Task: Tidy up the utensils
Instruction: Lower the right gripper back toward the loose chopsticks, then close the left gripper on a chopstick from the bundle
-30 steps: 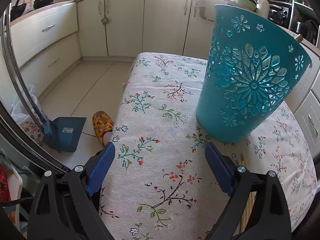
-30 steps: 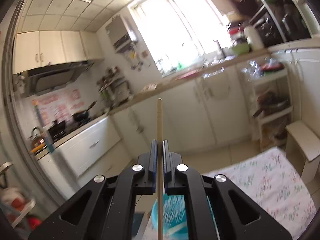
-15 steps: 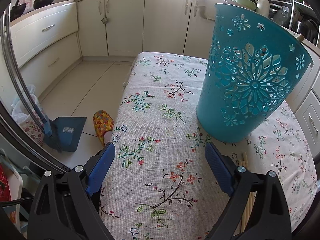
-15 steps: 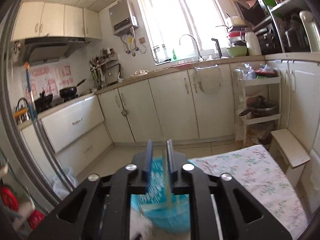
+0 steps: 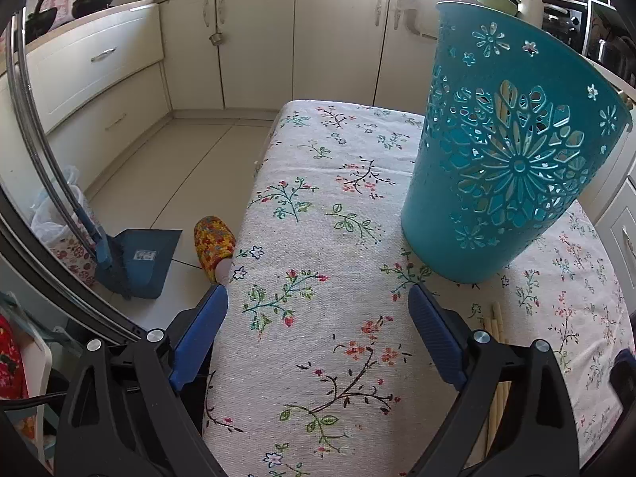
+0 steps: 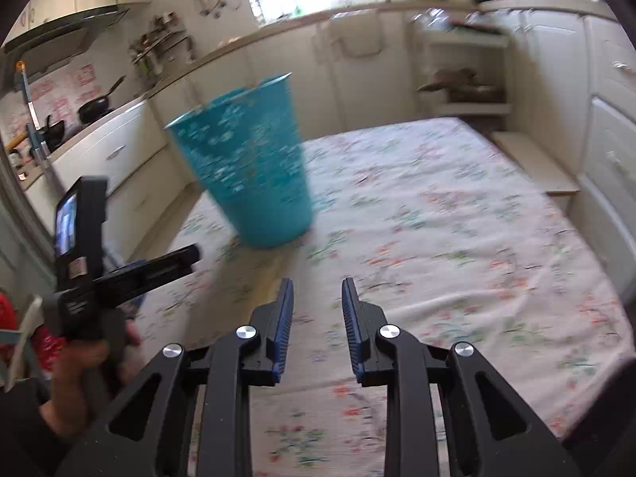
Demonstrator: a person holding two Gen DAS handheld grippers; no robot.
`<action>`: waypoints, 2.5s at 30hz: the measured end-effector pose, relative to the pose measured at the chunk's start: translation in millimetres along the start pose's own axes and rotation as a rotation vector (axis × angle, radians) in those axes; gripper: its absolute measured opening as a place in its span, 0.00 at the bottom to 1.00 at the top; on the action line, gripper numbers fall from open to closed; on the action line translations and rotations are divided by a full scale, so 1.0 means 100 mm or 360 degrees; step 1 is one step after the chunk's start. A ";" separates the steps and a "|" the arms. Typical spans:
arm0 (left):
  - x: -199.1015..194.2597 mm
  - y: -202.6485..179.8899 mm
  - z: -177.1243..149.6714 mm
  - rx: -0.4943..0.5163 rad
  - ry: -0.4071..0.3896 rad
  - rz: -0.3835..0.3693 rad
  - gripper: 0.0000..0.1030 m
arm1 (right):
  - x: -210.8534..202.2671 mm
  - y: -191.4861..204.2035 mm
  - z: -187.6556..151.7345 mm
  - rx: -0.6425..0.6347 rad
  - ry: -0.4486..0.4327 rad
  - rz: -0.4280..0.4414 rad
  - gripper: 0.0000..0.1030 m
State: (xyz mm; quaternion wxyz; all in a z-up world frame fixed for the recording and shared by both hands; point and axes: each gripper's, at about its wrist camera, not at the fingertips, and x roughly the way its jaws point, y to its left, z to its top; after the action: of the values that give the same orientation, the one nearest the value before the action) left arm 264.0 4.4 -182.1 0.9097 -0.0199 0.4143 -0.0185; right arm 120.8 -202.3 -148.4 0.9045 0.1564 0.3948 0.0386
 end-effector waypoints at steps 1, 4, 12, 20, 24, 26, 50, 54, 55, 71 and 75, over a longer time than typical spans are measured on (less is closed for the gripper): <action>0.00 0.00 0.00 -0.0001 0.0000 0.0002 0.86 | 0.02 0.05 0.01 -0.0027 0.0008 0.0019 0.25; -0.01 0.01 0.00 -0.0010 -0.0001 0.0003 0.86 | 0.18 0.20 -0.03 -0.0106 0.0097 0.0056 0.25; 0.00 0.00 0.00 -0.0009 -0.0003 -0.0018 0.87 | 0.51 0.32 -0.18 -0.0162 0.0243 0.0012 0.24; 0.00 0.00 0.00 -0.0001 -0.0001 -0.0033 0.87 | 0.62 0.30 -0.24 -0.0196 0.0303 -0.0030 0.23; 0.00 -0.01 0.00 0.0000 0.0002 -0.0035 0.87 | 0.60 0.37 -0.28 -0.0257 0.0313 -0.0033 0.22; -0.01 0.00 0.00 -0.0004 0.0002 -0.0035 0.87 | 0.59 0.40 -0.30 -0.0322 0.0319 -0.0069 0.18; -0.26 -0.56 -0.35 0.0377 0.0058 -0.0214 0.87 | 0.57 0.02 -0.14 -0.0103 0.0353 -0.0117 0.10; -0.20 -0.61 -0.38 0.0428 0.0114 -0.0167 0.87 | 0.57 0.03 -0.14 -0.0080 0.0365 -0.0112 0.10; -0.17 -0.63 -0.38 0.0446 0.0139 -0.0151 0.87 | 0.57 0.03 -0.14 -0.0073 0.0368 -0.0110 0.10; -0.19 -0.62 -0.40 0.0464 0.0145 -0.0080 0.74 | 0.56 0.08 -0.16 -0.0127 0.0365 -0.0150 0.10; -0.21 -0.61 -0.39 0.0460 0.0170 -0.0126 0.54 | 0.57 0.21 -0.20 -0.0283 0.0346 -0.0193 0.10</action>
State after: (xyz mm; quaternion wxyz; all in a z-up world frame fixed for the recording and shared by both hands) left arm 219.6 -56.6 -189.0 0.8783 0.0959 0.4540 -0.1147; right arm 146.7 -166.0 -194.5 0.8674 0.0465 0.4942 0.0355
